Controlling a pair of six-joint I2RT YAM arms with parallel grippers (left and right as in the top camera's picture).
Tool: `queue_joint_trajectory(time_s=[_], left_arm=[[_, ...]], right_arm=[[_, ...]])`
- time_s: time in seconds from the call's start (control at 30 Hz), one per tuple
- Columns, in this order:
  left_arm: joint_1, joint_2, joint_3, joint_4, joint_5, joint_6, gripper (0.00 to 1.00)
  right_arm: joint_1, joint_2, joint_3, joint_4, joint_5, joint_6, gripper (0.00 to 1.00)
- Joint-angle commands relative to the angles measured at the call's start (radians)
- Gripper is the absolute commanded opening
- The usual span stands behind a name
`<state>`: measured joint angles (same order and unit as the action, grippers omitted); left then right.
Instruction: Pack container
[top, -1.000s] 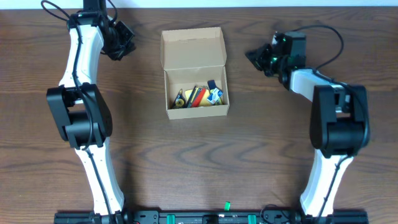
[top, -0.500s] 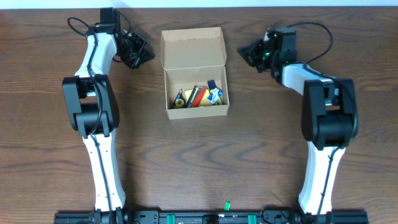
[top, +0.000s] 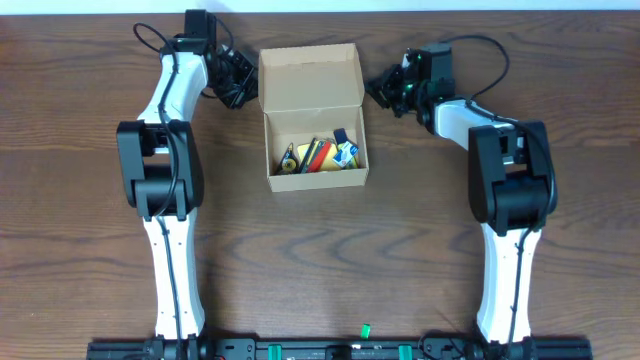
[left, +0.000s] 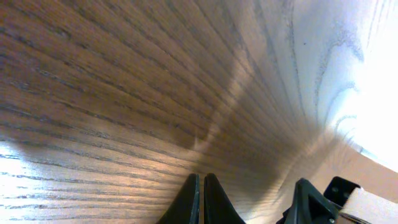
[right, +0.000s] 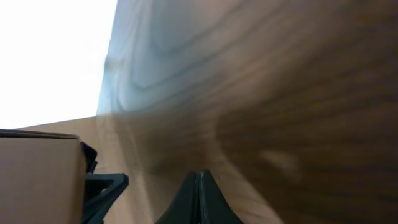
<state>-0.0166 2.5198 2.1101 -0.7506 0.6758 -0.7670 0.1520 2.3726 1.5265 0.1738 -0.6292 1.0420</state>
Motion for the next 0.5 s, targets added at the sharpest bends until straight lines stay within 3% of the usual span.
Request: queue_joint_trajectory(time_s=[0.0, 0.47], left_arm=[[0.003, -0.005, 0.018, 0.001, 0.026, -0.012, 0.06], [0.002, -0.005, 0.018, 0.006, 0.165, -0.001, 0.05]], right_arm=[[0.020, 0.018, 0.030, -0.001, -0.007, 0.009, 0.01], [0.044, 0.018, 0.031, 0.032, -0.046, 0.003, 0.01]])
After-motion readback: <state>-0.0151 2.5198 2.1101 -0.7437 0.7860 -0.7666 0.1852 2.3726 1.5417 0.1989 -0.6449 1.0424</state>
